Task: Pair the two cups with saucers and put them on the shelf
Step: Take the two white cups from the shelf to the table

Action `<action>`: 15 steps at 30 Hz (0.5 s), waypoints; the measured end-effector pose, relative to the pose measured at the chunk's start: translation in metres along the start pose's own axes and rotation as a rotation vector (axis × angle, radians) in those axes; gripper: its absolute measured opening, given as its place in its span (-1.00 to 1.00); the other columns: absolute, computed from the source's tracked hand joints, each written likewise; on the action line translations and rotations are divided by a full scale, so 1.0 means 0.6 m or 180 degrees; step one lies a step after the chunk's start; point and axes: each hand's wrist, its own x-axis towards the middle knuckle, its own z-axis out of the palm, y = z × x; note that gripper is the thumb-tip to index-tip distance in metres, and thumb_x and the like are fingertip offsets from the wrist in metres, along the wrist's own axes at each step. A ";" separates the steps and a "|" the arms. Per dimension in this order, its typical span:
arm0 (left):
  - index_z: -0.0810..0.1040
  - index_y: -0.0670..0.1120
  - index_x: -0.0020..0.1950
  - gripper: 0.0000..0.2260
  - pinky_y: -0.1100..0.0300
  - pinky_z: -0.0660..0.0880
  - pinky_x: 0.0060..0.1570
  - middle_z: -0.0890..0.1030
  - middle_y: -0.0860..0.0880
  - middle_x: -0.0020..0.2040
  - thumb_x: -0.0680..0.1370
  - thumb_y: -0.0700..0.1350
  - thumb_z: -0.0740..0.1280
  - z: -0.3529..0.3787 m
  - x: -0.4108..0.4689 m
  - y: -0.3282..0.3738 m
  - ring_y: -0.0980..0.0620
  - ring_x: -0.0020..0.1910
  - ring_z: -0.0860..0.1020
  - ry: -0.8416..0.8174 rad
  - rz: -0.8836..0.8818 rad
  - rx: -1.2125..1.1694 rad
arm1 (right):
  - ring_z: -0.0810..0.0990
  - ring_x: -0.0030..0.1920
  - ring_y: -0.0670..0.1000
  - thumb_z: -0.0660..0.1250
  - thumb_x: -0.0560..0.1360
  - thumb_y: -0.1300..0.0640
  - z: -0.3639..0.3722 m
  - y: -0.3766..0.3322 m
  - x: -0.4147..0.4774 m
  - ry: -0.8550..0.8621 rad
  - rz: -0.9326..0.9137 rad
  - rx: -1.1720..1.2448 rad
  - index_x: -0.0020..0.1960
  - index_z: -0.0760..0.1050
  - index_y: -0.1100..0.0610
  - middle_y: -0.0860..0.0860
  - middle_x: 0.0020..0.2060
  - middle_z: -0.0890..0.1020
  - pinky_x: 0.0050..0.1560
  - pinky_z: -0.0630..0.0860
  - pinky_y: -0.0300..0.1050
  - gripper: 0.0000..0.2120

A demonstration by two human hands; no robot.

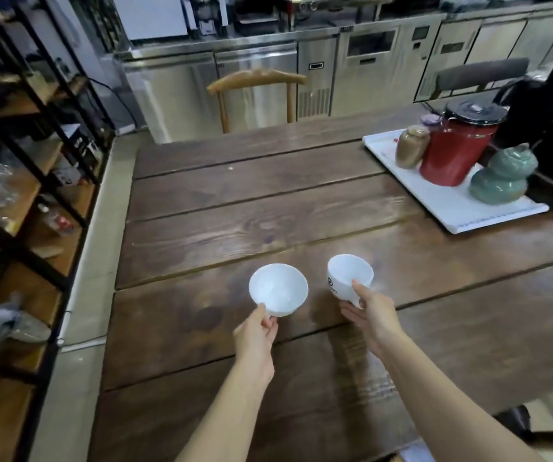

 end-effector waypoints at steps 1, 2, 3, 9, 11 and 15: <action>0.35 -0.13 -0.37 -0.69 0.00 0.35 0.39 0.52 -0.10 -0.21 0.56 -0.27 0.27 0.003 0.002 -0.005 -0.10 0.06 0.53 0.0020 -0.0027 -0.0042 | 0.55 0.04 0.22 0.28 0.54 0.16 0.001 0.002 0.007 0.0011 -0.0001 0.0024 0.31 0.34 0.37 0.03 -0.26 0.45 0.20 0.48 0.05 -0.58; 0.36 -0.13 -0.36 -0.71 0.00 0.34 0.40 0.51 -0.09 -0.23 0.57 -0.25 0.27 0.005 0.006 -0.010 -0.09 0.07 0.53 0.0032 -0.0054 -0.0101 | 0.56 0.04 0.22 0.28 0.54 0.16 0.001 0.004 0.015 0.0034 -0.0005 0.0021 0.26 0.36 0.35 0.03 -0.28 0.45 0.23 0.48 0.07 -0.62; 0.38 -0.14 -0.34 -0.72 0.02 0.32 0.41 0.50 -0.08 -0.24 0.58 -0.23 0.27 0.007 0.010 -0.017 -0.08 0.07 0.52 0.0034 -0.0090 -0.0166 | 0.56 0.03 0.22 0.28 0.54 0.16 0.000 0.008 0.024 0.0049 -0.0006 0.0024 0.22 0.38 0.33 0.03 -0.30 0.45 0.25 0.47 0.08 -0.66; 0.37 -0.15 -0.37 -0.67 0.12 0.21 0.44 0.56 -0.02 -0.14 0.59 -0.12 0.25 0.015 0.027 -0.056 0.00 0.19 0.45 -0.0058 -0.0199 -0.0413 | 0.56 -0.05 0.16 0.25 0.56 0.13 -0.011 0.020 0.046 0.0004 -0.0007 -0.0021 0.03 0.47 0.27 0.02 -0.32 0.43 0.24 0.47 0.07 -0.81; 0.40 -0.15 -0.36 -0.68 0.10 0.22 0.42 0.58 -0.03 -0.11 0.60 -0.11 0.24 0.012 0.027 -0.066 0.00 0.20 0.45 -0.0127 -0.0177 -0.0281 | 0.56 0.05 0.21 0.26 0.55 0.11 -0.018 0.020 0.050 -0.0018 -0.0037 -0.0156 0.12 0.47 0.30 0.02 -0.29 0.45 0.17 0.49 0.03 -0.73; 0.49 -0.15 -0.30 -0.70 0.09 0.29 0.33 0.60 -0.03 -0.07 0.59 -0.03 0.25 0.008 0.024 -0.077 -0.02 0.15 0.50 -0.0157 -0.0213 0.0202 | 0.59 0.01 0.23 0.29 0.53 0.04 -0.026 0.015 0.041 -0.0091 0.0092 -0.0723 -0.02 0.44 0.25 0.13 -0.19 0.50 0.10 0.55 0.08 -0.75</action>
